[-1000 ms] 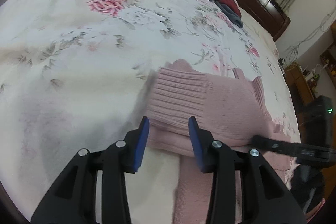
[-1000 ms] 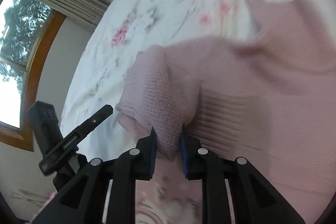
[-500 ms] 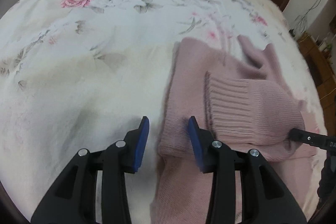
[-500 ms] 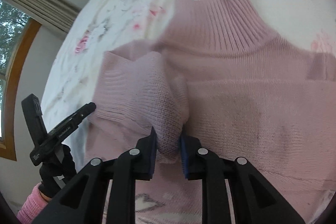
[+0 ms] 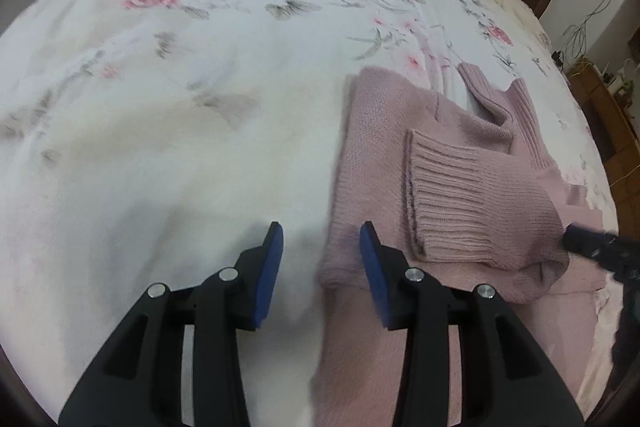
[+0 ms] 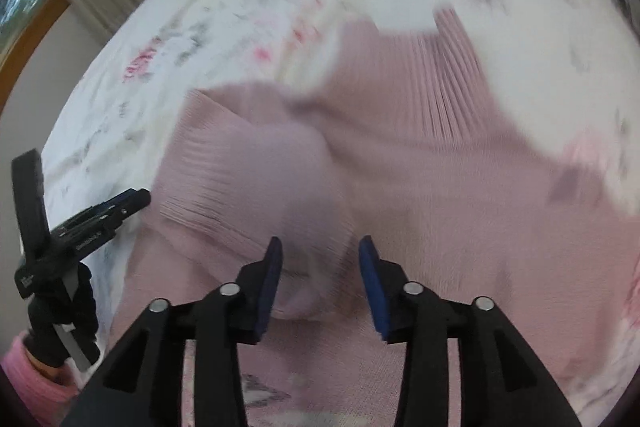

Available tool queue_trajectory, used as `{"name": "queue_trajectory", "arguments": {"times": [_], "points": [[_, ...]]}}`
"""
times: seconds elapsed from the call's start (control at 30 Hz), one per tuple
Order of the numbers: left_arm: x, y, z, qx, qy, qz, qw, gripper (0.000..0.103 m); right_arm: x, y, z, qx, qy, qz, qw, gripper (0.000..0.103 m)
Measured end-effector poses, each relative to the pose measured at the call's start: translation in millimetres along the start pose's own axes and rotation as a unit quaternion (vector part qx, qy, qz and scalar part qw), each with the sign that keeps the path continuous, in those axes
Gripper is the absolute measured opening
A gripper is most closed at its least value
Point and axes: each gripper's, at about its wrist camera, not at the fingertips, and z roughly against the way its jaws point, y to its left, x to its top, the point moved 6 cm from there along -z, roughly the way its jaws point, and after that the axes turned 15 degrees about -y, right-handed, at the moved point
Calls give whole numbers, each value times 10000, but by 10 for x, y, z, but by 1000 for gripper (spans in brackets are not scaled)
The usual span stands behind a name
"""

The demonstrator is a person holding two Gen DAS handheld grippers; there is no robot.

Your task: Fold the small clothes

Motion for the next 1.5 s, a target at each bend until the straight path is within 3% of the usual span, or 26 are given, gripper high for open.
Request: {"name": "queue_trajectory", "arguments": {"times": [0.13, 0.33, 0.47, 0.53, 0.63, 0.7, 0.8, 0.97, 1.13, 1.33, 1.5], "points": [[155, 139, 127, 107, -115, 115, 9998, 45, 64, 404, -49, 476, 137, 249, 9985, 45], [349, 270, 204, 152, -217, 301, 9992, 46, 73, 992, -486, 687, 620, 526, 9943, 46], [382, 334, 228, 175, -263, 313, 9990, 48, 12, 1218, -716, 628, 879, 622, 9922, 54], [366, 364, 224, 177, -238, 346, 9990, 49, -64, 1239, -839, 327, 980, 813, 9913, 54], [326, 381, 217, 184, -203, 374, 9989, 49, -99, 1211, -939, 134, 959, 967, 9906, 41], [296, 364, 210, 155, -166, 378, 9990, 49, -82, 1195, -894, 90, 825, 1093, 9905, 18], [256, 270, 211, 90, -157, 301, 9994, 49, -6, 1105, -695, 343, 578, 960, 9931, 12], [203, 13, 185, -95, -130, 140, 9998, 51, 110, 749, -121, 483, 2, 513, 9975, 12], [130, -335, 114, -262, -86, -151, 9995, 51, 235, 47, 392, 345, -459, -360, 9977, 12], [22, -693, -21, -391, -3, -466, 9982, 51, 214, -847, 843, -102, -743, -901, 9931, 12], [-57, -802, -142, -324, 120, -551, 9979, 51, -5, -1440, 993, -447, -678, -1185, 9896, 12]]}}
